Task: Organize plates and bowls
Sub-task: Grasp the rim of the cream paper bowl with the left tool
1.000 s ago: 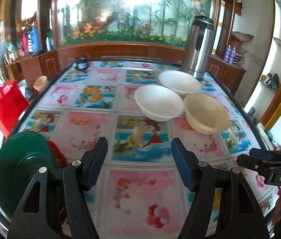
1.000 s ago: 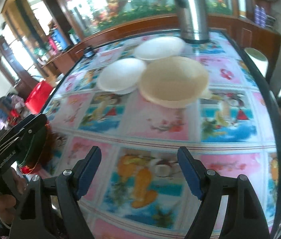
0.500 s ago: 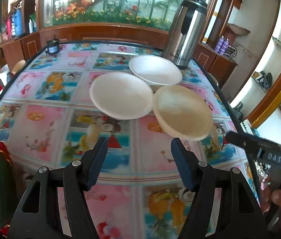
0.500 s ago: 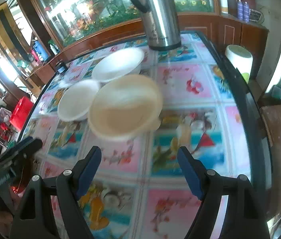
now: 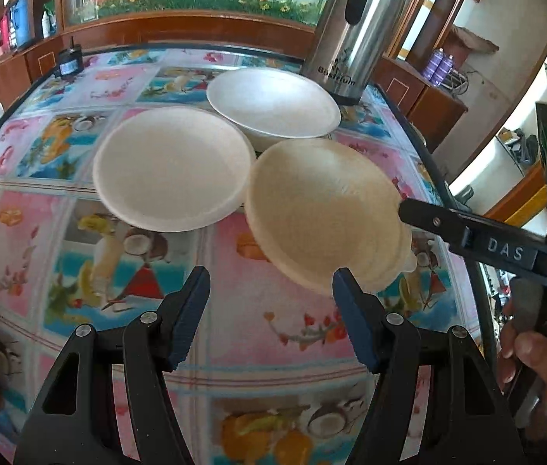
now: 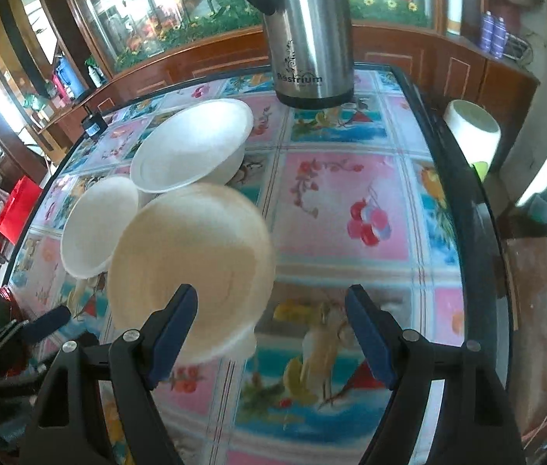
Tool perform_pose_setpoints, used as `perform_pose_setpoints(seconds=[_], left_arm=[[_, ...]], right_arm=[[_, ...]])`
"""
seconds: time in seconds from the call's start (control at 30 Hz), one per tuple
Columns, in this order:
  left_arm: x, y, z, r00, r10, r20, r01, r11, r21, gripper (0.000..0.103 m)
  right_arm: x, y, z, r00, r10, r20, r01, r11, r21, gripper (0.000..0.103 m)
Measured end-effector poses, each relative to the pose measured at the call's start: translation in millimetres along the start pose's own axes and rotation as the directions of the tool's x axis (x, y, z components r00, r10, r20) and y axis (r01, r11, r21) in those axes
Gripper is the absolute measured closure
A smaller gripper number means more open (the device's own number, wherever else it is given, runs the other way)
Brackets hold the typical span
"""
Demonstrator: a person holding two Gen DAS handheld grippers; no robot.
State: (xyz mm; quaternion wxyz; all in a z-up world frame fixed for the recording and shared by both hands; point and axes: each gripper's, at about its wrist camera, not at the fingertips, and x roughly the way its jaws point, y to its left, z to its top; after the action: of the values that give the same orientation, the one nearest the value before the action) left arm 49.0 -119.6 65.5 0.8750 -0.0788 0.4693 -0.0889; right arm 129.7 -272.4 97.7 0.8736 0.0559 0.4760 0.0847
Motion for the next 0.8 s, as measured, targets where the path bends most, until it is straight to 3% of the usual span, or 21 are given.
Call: perform_pose_setpoints(seconds=[0.27, 0.53, 0.63, 0.73, 0.8], left_arm=[[16.1, -7.3, 12.7, 1.000, 0.014, -0.007, -0.014, 1.000, 0.005, 0.037], [39.0, -9.9, 13.4, 0.999, 0.008, -0.037, -0.008, 1.000, 0.019, 0.038], [46.4, -7.5, 11.5, 0.998, -0.008, -0.067, 0.010, 1.000, 0.026, 0.066], [48.2, -2.6, 9.4, 0.996, -0.022, -0.084, 0.024, 1.000, 0.019, 0.079], [45.2, 1.0, 7.5, 0.995, -0.031, -0.093, 0.033, 0.999, 0.017, 0.080]], right_arm=[[14.9, 2.4, 13.6, 1.000, 0.017, -0.026, -0.018, 0.999, -0.051, 0.026], [30.6, -1.3, 8.7, 0.997, 0.039, -0.071, -0.043, 0.998, -0.056, 0.064], [31.6, -1.9, 2.3, 0.996, 0.053, -0.078, -0.057, 0.997, -0.052, 0.075], [24.1, -0.9, -6.0, 0.995, 0.075, -0.066, -0.078, 0.996, -0.044, 0.079], [20.1, 2.6, -11.1, 0.995, 0.080, -0.067, -0.084, 0.995, -0.048, 0.080]])
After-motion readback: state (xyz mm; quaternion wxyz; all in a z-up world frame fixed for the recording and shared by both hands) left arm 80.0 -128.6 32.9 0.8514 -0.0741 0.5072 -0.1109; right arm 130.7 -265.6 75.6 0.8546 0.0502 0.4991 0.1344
